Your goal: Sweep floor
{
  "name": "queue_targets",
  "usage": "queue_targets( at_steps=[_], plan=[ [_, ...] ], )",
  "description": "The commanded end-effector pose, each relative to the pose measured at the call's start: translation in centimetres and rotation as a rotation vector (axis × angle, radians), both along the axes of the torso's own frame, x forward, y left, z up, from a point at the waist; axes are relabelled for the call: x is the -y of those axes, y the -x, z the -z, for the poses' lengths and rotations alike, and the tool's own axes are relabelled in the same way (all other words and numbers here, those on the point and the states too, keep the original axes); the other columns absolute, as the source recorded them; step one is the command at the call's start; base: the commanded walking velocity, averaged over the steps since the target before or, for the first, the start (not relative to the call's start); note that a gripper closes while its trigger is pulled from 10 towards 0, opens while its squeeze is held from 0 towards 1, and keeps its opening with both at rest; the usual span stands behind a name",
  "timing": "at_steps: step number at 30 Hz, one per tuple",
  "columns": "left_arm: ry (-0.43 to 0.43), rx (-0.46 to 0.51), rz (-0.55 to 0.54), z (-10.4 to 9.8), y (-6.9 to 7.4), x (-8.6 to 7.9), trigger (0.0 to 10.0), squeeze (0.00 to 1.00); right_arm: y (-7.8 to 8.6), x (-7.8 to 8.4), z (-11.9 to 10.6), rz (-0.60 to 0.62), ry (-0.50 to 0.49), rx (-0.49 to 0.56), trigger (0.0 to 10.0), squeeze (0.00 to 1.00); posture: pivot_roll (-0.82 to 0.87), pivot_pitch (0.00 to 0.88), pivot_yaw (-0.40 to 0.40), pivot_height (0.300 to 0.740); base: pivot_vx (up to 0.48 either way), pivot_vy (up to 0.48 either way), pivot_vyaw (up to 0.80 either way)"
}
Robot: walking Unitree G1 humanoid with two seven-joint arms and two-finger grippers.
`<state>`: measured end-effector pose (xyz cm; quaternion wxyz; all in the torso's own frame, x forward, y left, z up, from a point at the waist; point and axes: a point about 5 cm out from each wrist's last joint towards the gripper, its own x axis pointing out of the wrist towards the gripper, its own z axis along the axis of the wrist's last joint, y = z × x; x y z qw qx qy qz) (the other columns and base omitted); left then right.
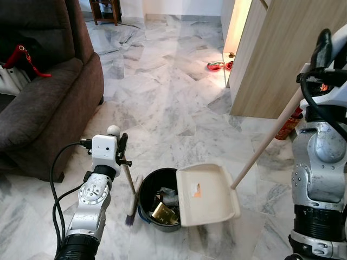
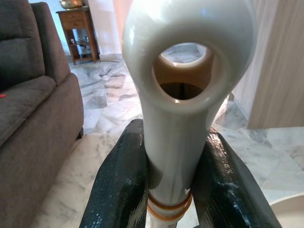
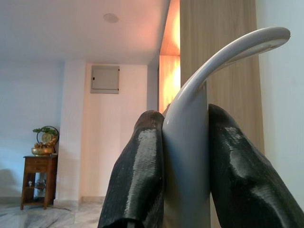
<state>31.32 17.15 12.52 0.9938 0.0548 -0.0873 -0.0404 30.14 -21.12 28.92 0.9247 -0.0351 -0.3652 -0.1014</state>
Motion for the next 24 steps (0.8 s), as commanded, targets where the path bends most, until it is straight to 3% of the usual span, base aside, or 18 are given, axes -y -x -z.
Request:
queue_targets(
  at_steps=[1,24],
  plan=[
    [-0.013,0.049,-0.009,-0.98,0.17,-0.08,10.0,0.0,0.19,-0.12,-0.81,-0.009,-0.003,0.039,10.0,0.0,0.18,0.09,-0.019,0.74,0.0,0.0,0.0],
    [-0.013,0.057,-0.006,-1.35,0.13,-0.22,10.0,0.0,-0.01,-0.79,-0.8,-0.044,-0.014,0.035,10.0,0.0,0.18,0.111,-0.004,0.74,-0.096,0.0,0.0]
  ],
)
